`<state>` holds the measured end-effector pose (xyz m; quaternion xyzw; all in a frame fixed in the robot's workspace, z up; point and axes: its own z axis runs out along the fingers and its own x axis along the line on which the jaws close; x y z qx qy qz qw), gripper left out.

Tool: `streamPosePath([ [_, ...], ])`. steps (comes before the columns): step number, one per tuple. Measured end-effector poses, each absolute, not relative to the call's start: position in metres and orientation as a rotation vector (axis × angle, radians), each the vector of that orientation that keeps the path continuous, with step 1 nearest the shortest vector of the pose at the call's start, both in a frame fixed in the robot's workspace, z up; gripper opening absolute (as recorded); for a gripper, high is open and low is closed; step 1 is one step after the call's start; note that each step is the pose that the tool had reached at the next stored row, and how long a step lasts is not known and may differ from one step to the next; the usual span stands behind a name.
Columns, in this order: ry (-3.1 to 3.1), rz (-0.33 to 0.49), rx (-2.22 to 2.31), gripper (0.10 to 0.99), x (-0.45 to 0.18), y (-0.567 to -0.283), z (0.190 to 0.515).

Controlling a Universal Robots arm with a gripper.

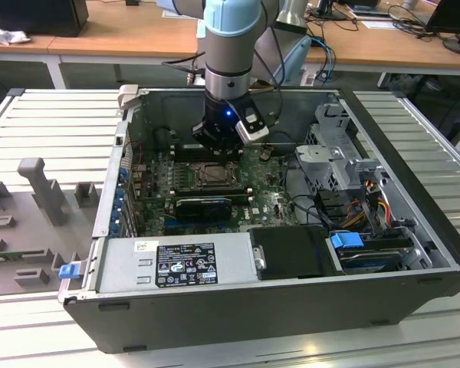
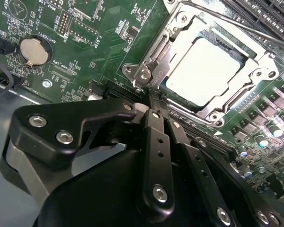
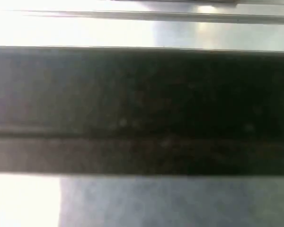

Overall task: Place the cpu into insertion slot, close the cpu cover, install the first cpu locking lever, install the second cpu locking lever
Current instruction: 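Install the first cpu locking lever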

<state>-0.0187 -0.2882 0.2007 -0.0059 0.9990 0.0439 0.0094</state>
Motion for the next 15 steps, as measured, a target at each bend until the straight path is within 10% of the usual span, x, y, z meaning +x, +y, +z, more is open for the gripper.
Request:
streamPosePath([
  [15,3.12,0.141,-0.018,0.106,-0.019,-0.294,0.223],
])
